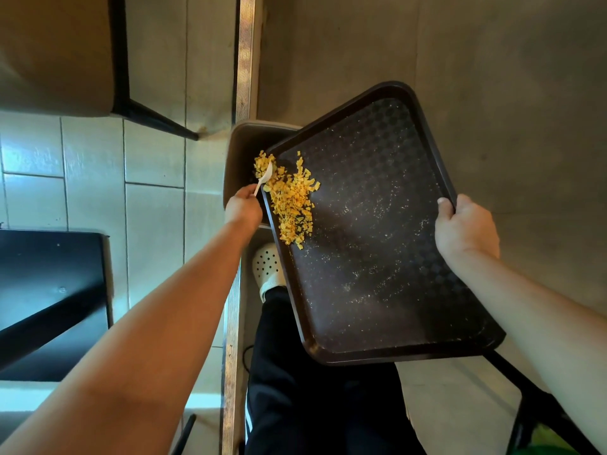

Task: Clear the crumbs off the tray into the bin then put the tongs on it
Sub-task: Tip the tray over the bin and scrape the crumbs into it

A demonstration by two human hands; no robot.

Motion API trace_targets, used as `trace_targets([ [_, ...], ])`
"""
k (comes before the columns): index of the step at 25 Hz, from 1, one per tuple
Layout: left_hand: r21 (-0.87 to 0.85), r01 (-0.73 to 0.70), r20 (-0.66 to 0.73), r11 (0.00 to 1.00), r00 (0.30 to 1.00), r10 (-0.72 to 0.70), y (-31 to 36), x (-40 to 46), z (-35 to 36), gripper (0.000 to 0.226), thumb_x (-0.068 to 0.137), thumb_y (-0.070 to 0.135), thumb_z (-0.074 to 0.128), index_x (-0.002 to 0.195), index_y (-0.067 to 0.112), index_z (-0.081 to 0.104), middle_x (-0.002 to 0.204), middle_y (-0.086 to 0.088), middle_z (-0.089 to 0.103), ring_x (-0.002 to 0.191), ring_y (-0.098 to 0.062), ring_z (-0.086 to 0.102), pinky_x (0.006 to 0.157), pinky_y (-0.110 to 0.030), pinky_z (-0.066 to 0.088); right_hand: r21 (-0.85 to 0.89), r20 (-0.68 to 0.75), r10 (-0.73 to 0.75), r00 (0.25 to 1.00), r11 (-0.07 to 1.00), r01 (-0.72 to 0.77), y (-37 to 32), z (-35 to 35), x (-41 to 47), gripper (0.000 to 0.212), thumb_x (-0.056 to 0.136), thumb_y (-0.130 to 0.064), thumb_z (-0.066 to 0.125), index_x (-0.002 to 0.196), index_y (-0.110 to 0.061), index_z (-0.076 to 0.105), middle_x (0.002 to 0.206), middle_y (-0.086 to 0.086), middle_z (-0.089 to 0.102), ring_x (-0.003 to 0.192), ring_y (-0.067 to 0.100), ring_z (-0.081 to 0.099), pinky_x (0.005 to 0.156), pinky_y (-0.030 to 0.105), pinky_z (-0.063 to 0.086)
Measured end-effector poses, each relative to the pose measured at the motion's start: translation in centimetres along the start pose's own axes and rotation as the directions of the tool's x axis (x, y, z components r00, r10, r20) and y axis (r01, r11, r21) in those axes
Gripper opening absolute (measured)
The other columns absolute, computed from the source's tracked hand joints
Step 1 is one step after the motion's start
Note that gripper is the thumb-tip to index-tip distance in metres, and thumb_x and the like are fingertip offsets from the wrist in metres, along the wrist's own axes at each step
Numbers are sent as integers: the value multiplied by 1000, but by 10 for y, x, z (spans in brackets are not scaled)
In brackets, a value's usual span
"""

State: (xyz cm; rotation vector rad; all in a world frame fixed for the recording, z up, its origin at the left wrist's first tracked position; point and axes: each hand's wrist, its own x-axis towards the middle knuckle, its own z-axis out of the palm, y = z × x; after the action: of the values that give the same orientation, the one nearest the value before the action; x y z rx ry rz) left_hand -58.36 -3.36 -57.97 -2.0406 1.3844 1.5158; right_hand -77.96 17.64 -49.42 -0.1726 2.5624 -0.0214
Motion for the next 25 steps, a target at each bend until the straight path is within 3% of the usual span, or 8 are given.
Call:
trace_targets([
  [2, 3, -78, 43, 997, 996, 78, 1, -8, 1, 38, 99, 11, 33, 132, 19, 51, 102, -9, 60, 65, -10, 52, 59, -17, 46, 0, 0, 9, 1000, 1000, -9, 0, 0, -1, 36, 99, -34, 36, 73, -10, 39, 63, 3, 38, 70, 31, 45, 61, 36, 33],
  [5, 47, -67, 83, 997, 995, 63, 2, -7, 0, 37, 100, 13, 34, 134, 18, 49, 113, -16, 61, 70, -13, 54, 81, -37, 52, -5, -4, 5, 1000, 1000, -5, 0, 1, 0, 34, 99, -34, 36, 77, -8, 42, 62, 2, 36, 72, 31, 44, 62, 37, 34],
  [8, 12, 5, 19, 1000, 1000, -5, -2, 2, -4, 40, 100, 13, 32, 136, 20, 48, 91, -7, 54, 52, -7, 40, 45, -25, 42, -3, -4, 3, 1000, 1000, -3, 1, 3, 2, 34, 99, -34, 36, 78, -8, 42, 62, 3, 37, 71, 32, 46, 62, 37, 35],
  [11, -76, -51, 31, 996, 998, 54, 0, -7, 3, 36, 100, 13, 35, 132, 21, 50, 87, 1, 53, 51, -5, 39, 42, -26, 44, -8, -6, 5, 1000, 1000, -5, 3, 4, 1, 35, 99, -34, 36, 78, -7, 43, 62, 3, 38, 72, 32, 47, 62, 37, 36],
  [13, -91, -92, 118, 992, 988, 102, 5, -16, 13, 38, 99, 11, 36, 132, 24, 50, 80, 5, 52, 51, -5, 37, 38, -16, 38, -6, -13, 9, 1000, 1000, -9, 2, 5, 0, 34, 99, -34, 36, 79, -7, 43, 64, 5, 40, 72, 32, 46, 63, 37, 35],
  [16, -62, -106, 215, 992, 970, 117, 10, -19, 25, 40, 99, 7, 35, 135, 21, 46, 79, 5, 50, 54, -5, 38, 44, -12, 36, -5, -20, 0, 1000, 1000, 0, 2, 5, 0, 34, 99, -34, 36, 79, -7, 44, 71, 10, 46, 73, 33, 48, 63, 38, 37],
  [22, 35, -85, 44, 996, 996, 83, 1, -1, 9, 39, 97, 17, 40, 134, 24, 49, 102, -4, 62, 80, -17, 61, 76, -35, 54, 14, -9, 6, 1000, 1000, -6, -5, 4, 0, 32, 99, -34, 36, 80, -10, 43, 78, 11, 49, 77, 34, 50, 64, 38, 39],
  [25, -8, -159, 130, 987, 979, 159, 2, -4, 16, 39, 96, 10, 39, 133, 21, 49, 89, 2, 58, 68, -9, 52, 63, -24, 47, 9, -13, -7, 1000, 1000, 7, -5, 3, 0, 29, 99, -35, 36, 83, -12, 44, 87, 15, 56, 84, 37, 55, 67, 38, 40],
])
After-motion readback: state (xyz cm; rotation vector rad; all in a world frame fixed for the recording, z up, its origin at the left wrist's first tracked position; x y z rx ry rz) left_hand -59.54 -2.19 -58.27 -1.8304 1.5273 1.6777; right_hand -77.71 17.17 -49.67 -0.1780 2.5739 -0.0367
